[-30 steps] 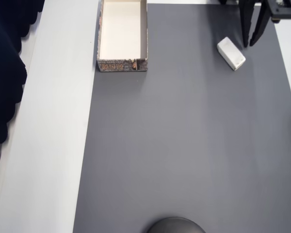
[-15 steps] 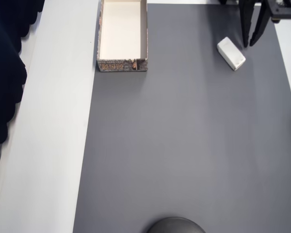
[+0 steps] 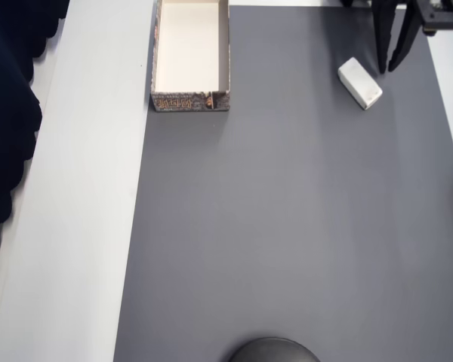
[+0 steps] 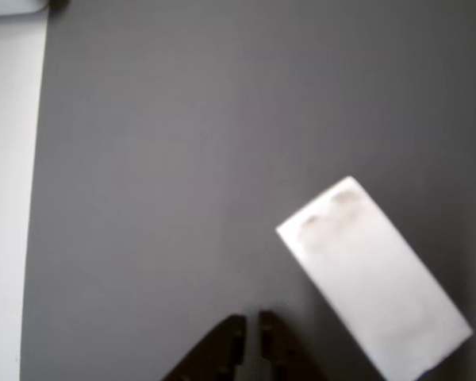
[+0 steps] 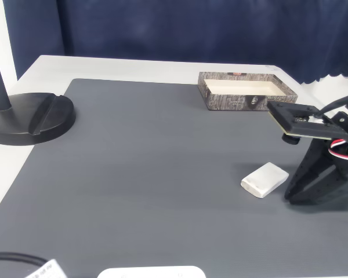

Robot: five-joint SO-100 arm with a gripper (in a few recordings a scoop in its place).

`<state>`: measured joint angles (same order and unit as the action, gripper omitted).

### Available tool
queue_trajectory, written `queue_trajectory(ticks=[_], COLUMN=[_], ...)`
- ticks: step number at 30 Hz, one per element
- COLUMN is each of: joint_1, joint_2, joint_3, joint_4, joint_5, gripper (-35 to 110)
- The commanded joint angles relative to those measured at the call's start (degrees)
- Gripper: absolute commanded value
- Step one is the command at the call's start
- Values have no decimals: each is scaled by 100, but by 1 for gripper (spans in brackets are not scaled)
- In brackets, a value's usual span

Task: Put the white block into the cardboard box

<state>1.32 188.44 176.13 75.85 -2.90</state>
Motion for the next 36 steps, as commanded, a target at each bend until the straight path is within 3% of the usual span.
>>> queue_trajectory(ticks=[1,11,23,36], joint_1=[-18,387,1450,1714], joint_2=[-105,-2303,-4816,-6636], joint_3=[-229,-2048,-3858,-4720], joint_4=[26,44,501,457], joint_5=[-167,431,2092,2408], gripper=[-2,-2,-2,-2])
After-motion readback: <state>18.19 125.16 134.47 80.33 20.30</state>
